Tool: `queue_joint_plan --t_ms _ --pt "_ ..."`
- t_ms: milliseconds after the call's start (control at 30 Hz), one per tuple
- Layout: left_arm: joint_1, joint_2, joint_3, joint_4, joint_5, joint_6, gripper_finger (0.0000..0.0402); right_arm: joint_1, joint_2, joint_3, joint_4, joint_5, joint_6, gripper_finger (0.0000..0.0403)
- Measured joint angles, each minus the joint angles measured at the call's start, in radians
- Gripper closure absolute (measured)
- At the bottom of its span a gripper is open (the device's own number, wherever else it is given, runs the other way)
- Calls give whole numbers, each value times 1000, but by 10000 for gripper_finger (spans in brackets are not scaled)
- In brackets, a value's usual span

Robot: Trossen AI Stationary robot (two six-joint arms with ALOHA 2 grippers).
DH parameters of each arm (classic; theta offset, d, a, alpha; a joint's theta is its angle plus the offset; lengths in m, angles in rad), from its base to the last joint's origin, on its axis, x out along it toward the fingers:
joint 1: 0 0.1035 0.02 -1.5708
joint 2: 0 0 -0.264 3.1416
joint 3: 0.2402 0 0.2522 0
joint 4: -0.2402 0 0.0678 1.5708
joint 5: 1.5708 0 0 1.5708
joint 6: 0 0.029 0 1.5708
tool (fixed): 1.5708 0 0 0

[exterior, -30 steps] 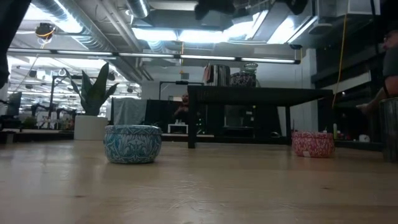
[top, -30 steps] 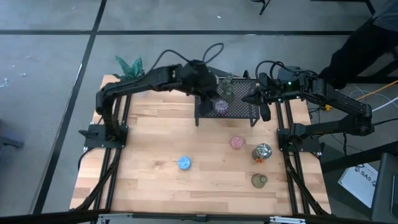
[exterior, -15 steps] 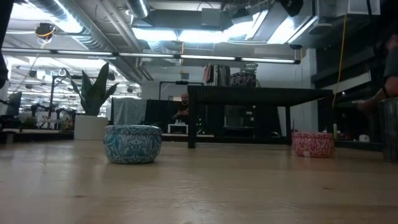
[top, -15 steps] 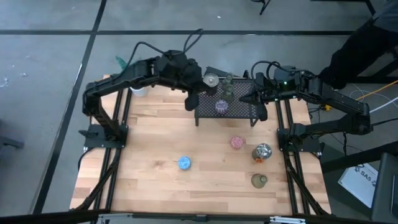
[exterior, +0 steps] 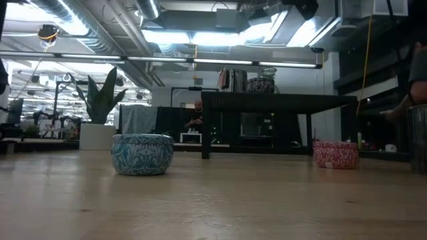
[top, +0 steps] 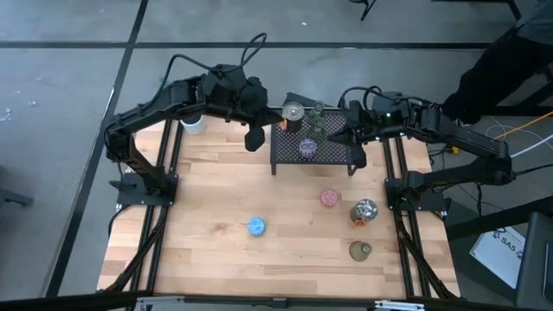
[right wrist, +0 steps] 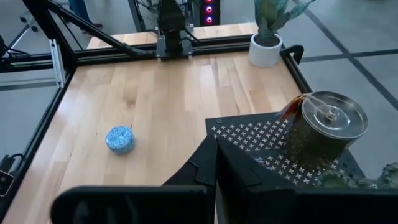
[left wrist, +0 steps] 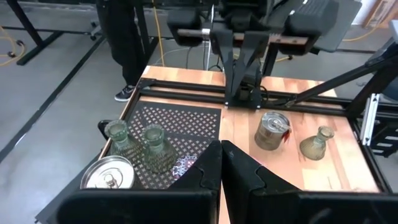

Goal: Pick & Place candle stick holders
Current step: Put the red scented candle on the shelf

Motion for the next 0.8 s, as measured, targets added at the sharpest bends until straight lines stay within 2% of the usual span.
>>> queue_joint_plan --t_ms 133,267,467,700,800 --pt "0 -7 0 0 0 1 400 0 26 0 -2 -3 0 376" --pt "0 -7 0 0 0 7 400 2 54 0 -2 -3 -20 343" --pt "0 -7 0 0 0 7 400 2 98 -1 4 6 -28 270" --pt "0 -7 0 0 0 8 400 2 145 -1 24 123 -28 183" --pt "0 -7 0 0 0 8 400 2 162 -1 25 130 -24 154"
